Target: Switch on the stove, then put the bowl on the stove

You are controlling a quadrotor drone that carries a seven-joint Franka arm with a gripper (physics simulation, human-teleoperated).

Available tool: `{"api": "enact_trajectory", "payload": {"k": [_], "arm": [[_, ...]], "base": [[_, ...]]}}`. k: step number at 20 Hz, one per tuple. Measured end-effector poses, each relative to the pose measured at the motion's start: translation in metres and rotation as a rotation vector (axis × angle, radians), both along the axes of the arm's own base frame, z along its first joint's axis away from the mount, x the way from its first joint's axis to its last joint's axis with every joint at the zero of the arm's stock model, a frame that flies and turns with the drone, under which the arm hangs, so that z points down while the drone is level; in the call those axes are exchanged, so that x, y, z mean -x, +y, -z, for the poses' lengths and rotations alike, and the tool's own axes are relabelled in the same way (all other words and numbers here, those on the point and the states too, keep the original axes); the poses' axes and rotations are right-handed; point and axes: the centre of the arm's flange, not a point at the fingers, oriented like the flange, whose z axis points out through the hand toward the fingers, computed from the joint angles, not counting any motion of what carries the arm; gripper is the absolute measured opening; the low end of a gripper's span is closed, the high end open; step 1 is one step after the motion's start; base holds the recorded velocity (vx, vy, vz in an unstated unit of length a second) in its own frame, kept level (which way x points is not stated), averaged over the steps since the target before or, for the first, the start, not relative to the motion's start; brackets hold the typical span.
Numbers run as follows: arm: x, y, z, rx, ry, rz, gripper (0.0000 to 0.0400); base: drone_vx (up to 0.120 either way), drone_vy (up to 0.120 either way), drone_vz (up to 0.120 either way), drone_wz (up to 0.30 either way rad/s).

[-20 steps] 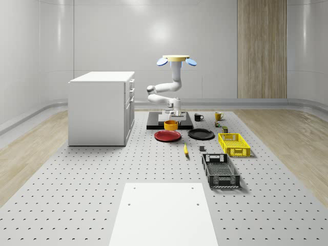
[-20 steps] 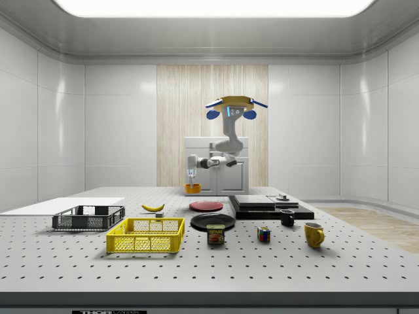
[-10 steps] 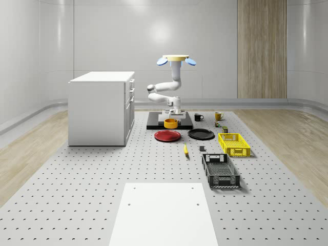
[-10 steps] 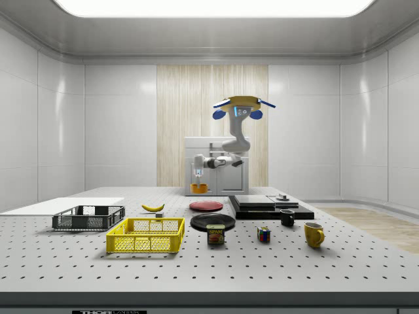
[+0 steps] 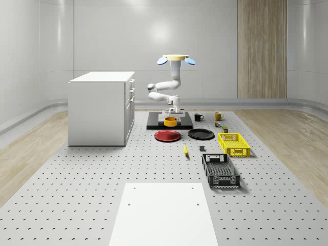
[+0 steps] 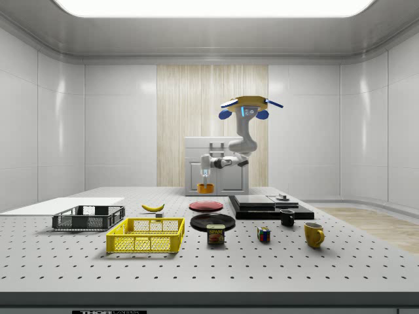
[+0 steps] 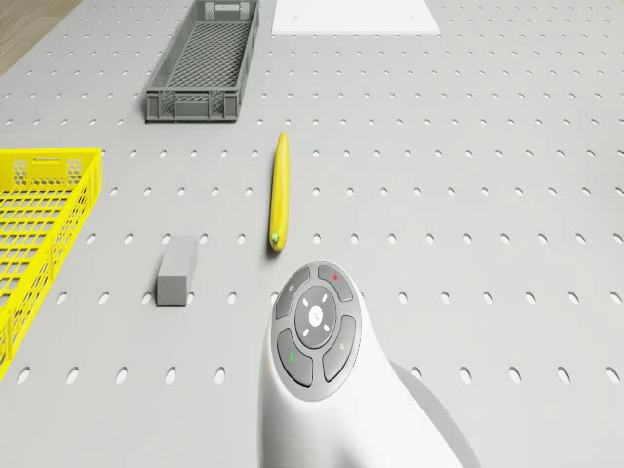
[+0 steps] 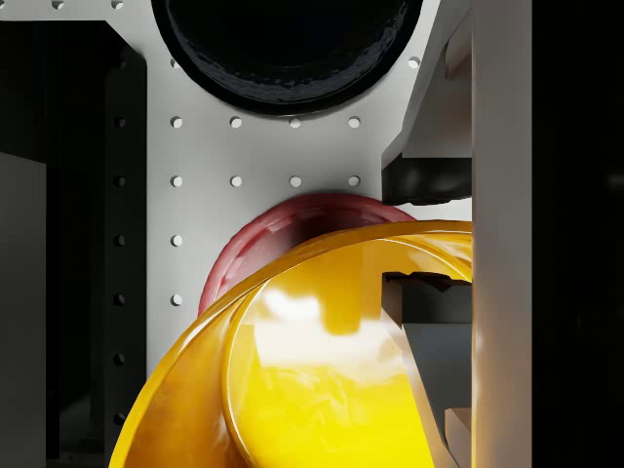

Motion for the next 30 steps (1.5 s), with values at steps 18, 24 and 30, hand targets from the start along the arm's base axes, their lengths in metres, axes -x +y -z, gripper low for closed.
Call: {"api": "enact_trajectory", "payload": {"k": [18, 24, 30], "arm": [[0.0, 0.0, 0.0, 0.0, 0.0, 0.0, 0.01], [0.0, 0.0, 0.0, 0.0, 0.0, 0.0, 0.01], [0.0, 0.0, 0.0, 0.0, 0.0, 0.0, 0.01]], "base": [[-0.12, 0.0, 0.0, 0.0], [-0.12, 0.0, 0.0, 0.0], [-0.12, -0.033, 0.0, 0.0]]}}
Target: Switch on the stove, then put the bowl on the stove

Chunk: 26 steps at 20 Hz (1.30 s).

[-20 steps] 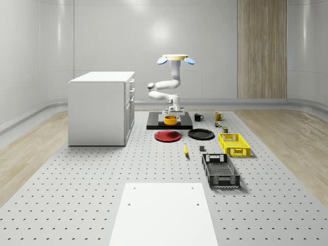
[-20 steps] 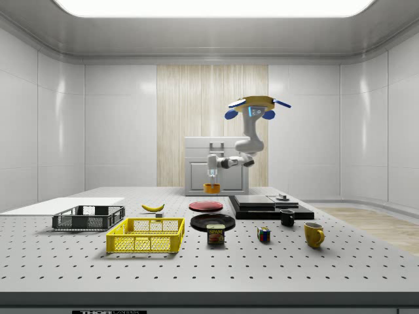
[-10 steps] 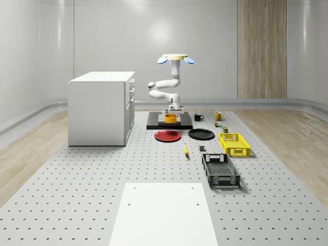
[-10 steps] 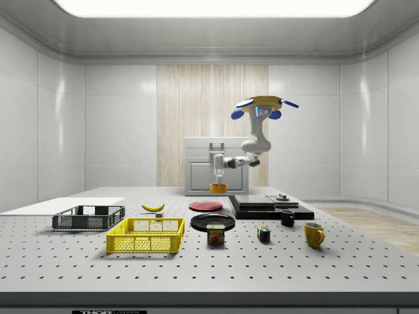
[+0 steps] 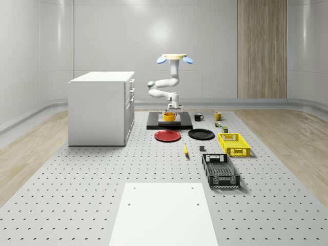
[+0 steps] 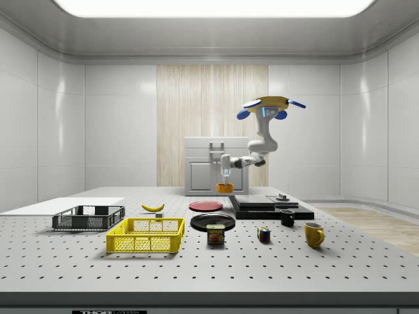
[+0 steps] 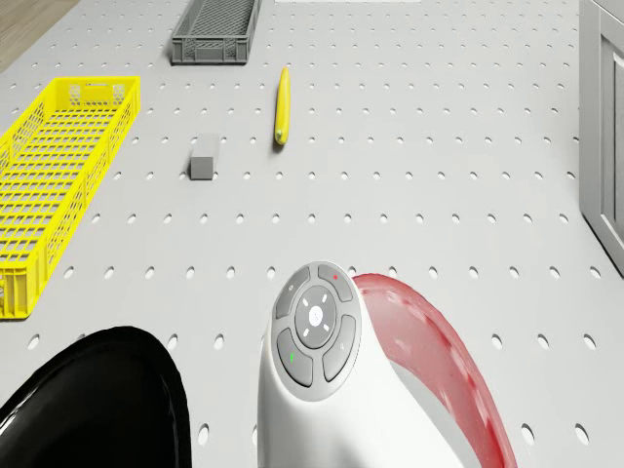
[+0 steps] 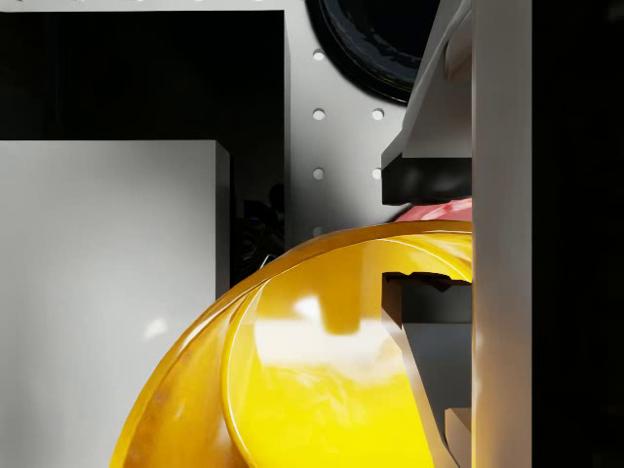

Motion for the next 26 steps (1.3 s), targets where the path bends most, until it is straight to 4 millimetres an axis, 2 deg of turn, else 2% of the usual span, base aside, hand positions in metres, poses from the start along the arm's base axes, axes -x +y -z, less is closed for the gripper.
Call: {"api": "enact_trajectory", "payload": {"k": [26], "arm": [[0.0, 0.0, 0.0, 0.0, 0.0, 0.0, 0.01]], "base": [[-0.12, 0.0, 0.0, 0.0]]}}
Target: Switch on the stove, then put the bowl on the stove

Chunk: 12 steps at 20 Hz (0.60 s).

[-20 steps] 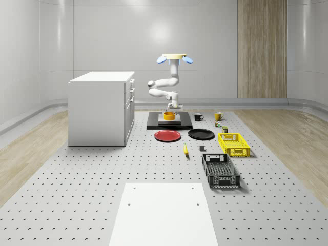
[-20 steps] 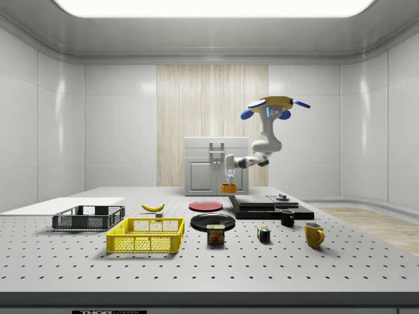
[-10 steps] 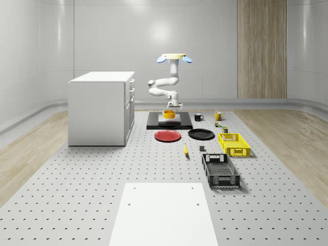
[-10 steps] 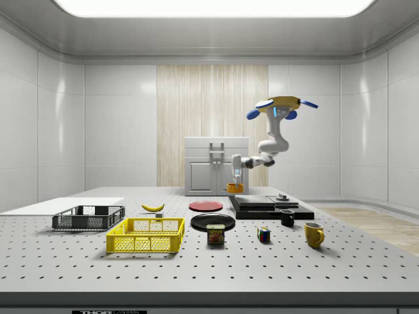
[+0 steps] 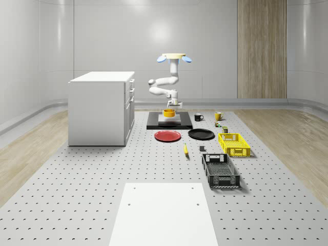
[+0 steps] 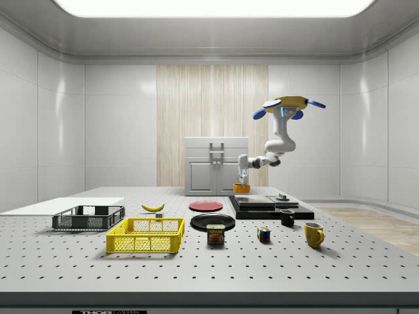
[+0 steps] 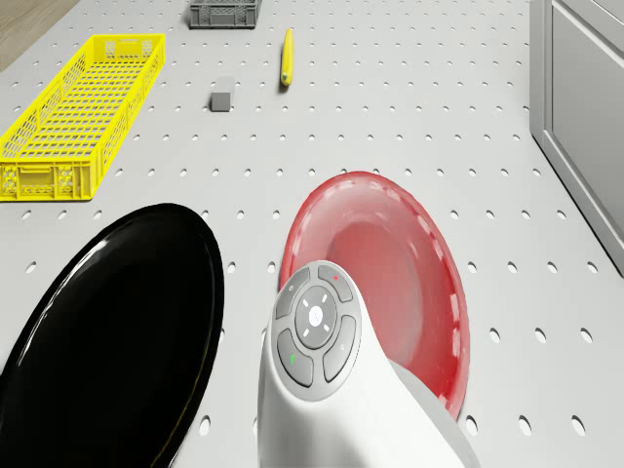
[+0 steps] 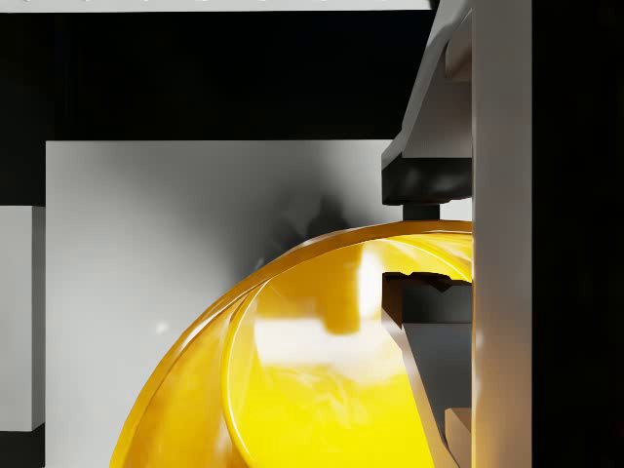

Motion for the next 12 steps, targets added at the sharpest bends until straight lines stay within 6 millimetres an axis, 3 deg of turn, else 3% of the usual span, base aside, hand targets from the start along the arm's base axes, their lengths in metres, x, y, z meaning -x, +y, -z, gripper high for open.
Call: {"api": "enact_trajectory", "payload": {"k": [12], "arm": [[0.0, 0.0, 0.0, 0.0, 0.0, 0.0, 0.01]], "base": [[-0.12, 0.0, 0.0, 0.0]]}}
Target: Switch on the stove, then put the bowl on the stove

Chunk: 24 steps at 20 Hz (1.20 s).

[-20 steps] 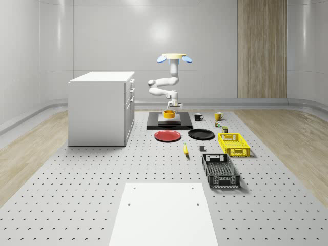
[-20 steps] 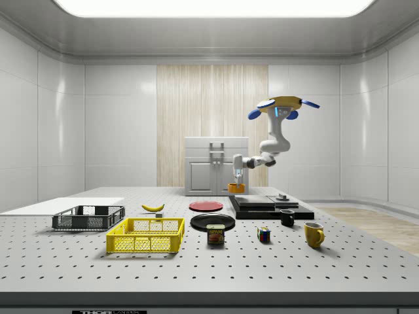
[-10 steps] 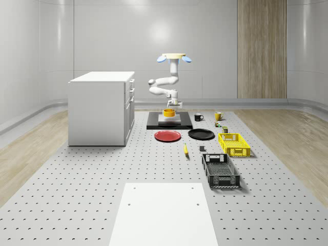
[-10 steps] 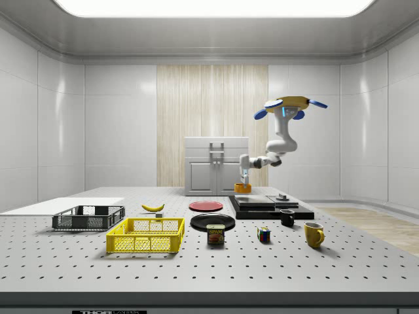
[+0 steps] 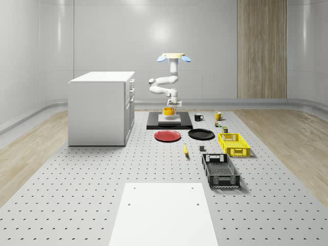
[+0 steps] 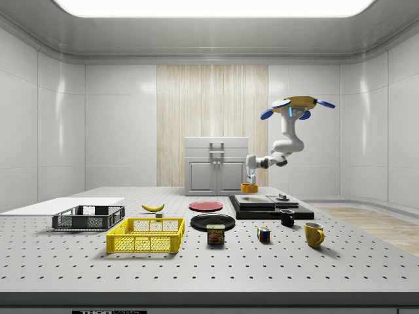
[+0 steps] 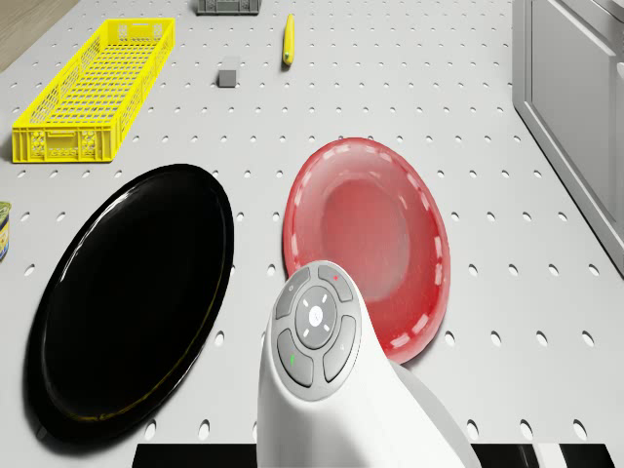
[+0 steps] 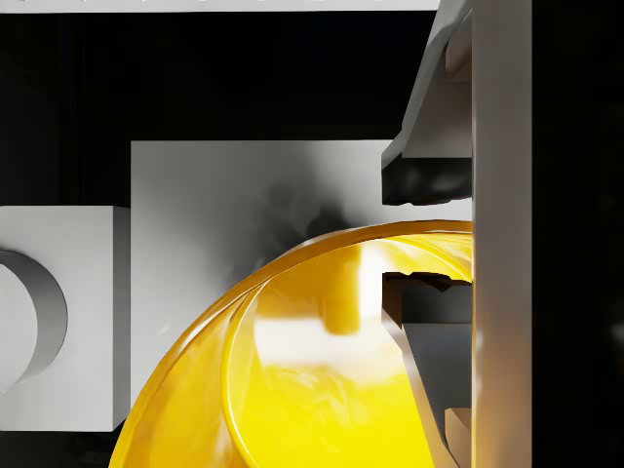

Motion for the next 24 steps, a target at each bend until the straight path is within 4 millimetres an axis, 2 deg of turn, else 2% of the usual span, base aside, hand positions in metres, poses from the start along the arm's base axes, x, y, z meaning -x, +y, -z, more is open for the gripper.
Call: {"api": "enact_trajectory", "payload": {"k": [17, 18, 20, 22, 24], "arm": [[0.0, 0.0, -0.049, 0.0, 0.0, 0.0, 0.01], [0.0, 0.0, -0.05, 0.0, 0.0, 0.0, 0.0166], [0.0, 0.0, -0.052, 0.0, 0.0, 0.0, 0.0258], [0.0, 0.0, -0.051, 0.0, 0.0, 0.0, 0.0314], [0.0, 0.0, -0.047, 0.0, 0.0, 0.0, 0.0348]], "base": [[-0.005, 0.0, 0.0, 0.0], [0.0, 0.0, 0.0, 0.0], [0.0, 0.0, 0.0, 0.0], [0.0, 0.0, 0.0, 0.0], [0.0, 0.0, 0.0, 0.0]]}}
